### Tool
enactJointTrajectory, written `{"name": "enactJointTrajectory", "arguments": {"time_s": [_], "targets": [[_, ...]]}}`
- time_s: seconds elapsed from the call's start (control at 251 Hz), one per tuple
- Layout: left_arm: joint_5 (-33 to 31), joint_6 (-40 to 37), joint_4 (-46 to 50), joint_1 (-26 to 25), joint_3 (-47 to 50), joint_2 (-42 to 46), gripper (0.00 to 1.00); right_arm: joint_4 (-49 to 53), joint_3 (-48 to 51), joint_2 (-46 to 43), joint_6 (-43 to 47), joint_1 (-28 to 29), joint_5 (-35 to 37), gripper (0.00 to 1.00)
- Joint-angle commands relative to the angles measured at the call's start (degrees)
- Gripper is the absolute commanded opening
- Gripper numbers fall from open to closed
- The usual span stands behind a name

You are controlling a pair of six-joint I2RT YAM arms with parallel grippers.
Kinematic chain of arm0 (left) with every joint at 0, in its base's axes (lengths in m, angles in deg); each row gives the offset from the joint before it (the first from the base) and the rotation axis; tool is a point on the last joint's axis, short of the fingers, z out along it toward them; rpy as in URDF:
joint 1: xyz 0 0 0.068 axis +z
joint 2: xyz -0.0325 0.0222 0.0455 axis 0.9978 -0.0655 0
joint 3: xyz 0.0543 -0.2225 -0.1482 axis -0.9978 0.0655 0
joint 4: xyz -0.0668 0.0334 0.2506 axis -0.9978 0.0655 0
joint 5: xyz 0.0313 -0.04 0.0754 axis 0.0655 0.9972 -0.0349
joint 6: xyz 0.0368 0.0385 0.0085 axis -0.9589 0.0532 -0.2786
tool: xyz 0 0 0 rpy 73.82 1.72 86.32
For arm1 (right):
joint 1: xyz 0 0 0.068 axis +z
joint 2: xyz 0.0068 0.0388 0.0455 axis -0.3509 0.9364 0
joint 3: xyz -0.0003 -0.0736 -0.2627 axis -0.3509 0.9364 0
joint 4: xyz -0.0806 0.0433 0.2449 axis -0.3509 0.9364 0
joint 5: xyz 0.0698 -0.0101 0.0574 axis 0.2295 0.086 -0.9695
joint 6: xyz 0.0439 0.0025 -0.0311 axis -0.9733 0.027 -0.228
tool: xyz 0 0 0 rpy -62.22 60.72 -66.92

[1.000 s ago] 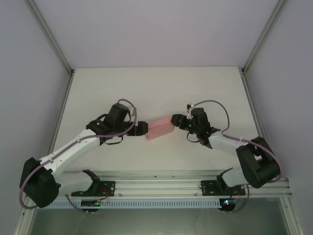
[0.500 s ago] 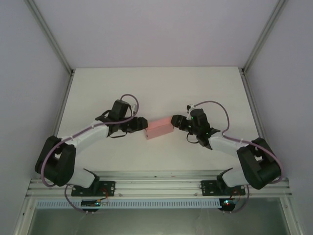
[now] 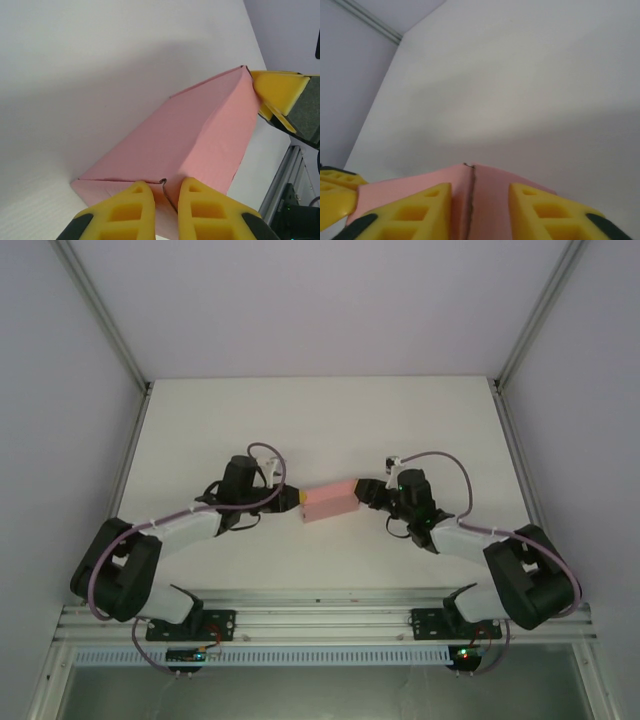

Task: Assemble paper box

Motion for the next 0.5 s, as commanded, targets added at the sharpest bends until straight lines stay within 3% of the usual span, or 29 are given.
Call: {"name": "enactJointTrajectory", "arguments": {"time_s": [0.0, 0.152, 0.224, 0.283, 0.355, 0.443, 0.495], "targets": [[-4.7, -5.7, 6.0, -1.8, 5.1, -5.0, 0.00, 11.8, 4.6, 4.6, 6.6, -0.2, -0.9, 0.30], [-4.6, -5.5, 6.4, -2.0, 4.5, -5.1, 0.00, 11.0, 4.1, 4.9, 7.4, -0.1, -2.2, 0.29], [-4.9, -5.3, 8.3, -2.2, 3.2, -4.0, 0.05, 12.1, 3.1, 3.5, 7.1, -0.1, -1.1, 0.29], [-6.0, -4.6, 11.2, -2.3, 1.2, -2.6, 0.18, 14.5, 1.7, 1.6, 6.2, 0.0, 0.0, 0.30], [-7.8, -4.8, 17.1, -2.3, -3.3, -1.8, 0.31, 18.4, -0.8, -0.8, 5.6, 0.0, 1.0, 0.39], [-8.4, -6.2, 23.1, -2.4, -9.0, -1.5, 0.34, 24.0, -4.7, -3.3, 5.5, 0.0, 1.3, 0.44], [-8.9, -6.3, 25.2, -2.3, -11.8, -1.1, 0.47, 26.8, -7.1, -4.1, 5.0, 0.0, 1.2, 0.48]]}}
